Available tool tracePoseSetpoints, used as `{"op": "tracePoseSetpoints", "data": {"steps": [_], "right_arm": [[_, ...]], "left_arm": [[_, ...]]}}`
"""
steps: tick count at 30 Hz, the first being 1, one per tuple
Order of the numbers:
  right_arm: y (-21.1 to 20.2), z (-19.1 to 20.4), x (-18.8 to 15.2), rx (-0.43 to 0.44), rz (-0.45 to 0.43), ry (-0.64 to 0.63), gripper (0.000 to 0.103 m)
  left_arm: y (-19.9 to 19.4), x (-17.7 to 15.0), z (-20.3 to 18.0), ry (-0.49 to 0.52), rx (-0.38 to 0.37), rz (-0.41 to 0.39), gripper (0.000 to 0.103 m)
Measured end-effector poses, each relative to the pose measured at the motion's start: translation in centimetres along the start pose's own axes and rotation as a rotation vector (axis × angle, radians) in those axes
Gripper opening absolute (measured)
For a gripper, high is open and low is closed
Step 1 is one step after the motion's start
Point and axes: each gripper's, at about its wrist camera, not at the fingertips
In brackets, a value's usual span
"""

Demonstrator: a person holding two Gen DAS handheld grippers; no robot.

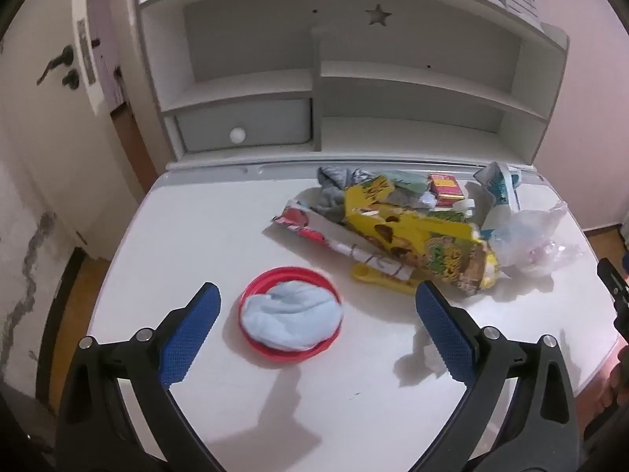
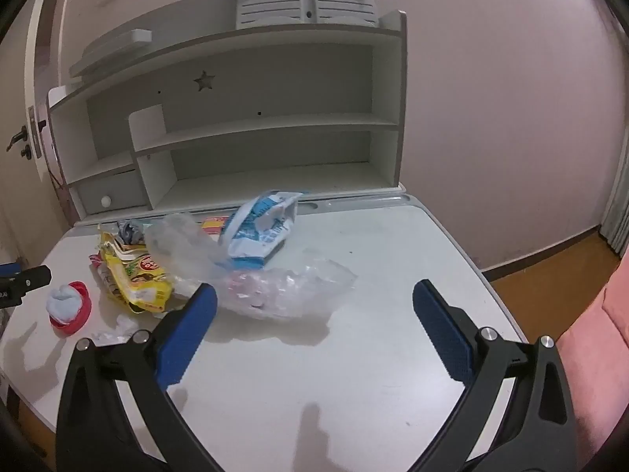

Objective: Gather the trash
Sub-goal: 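Grasp the crumpled tissue with the left tool while the right grasps the clear plastic bag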

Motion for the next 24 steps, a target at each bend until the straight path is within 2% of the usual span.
{"op": "tracePoseSetpoints", "data": {"steps": [5,14,19,24], "right_arm": [[-0.2,-2.6,-0.1,0.024,0.018,0.034,0.096],[-0.9,-4.8,-1.1,-0.021,0.015,0.093,0.096],[-2.4,-5.0,-1.5,-0.092,0.007,0.060,0.096],[-3.8,-4.5,-1.6,-0.143,0.030,0.028,0.096]], "left_arm": [[-0.3,0.3,-2.2,0.034,-0.004,-0.011,0.096],[0.3,0.2,-4.9,0.071,-0.067,0.010,0.096],[0.2,-0.1,-5.9,0.113,-0.101,-0.008,0.097],[0.3,-0.3,-5.8,0.112,-0.127,-0.003,0.097]]}}
Point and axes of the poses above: each gripper's, at about its wrist camera, not at the fingertips, and y roughly the way its jaws point, z to its left, x to its top, and after that the axes turned 10 degrees about z, right-handed
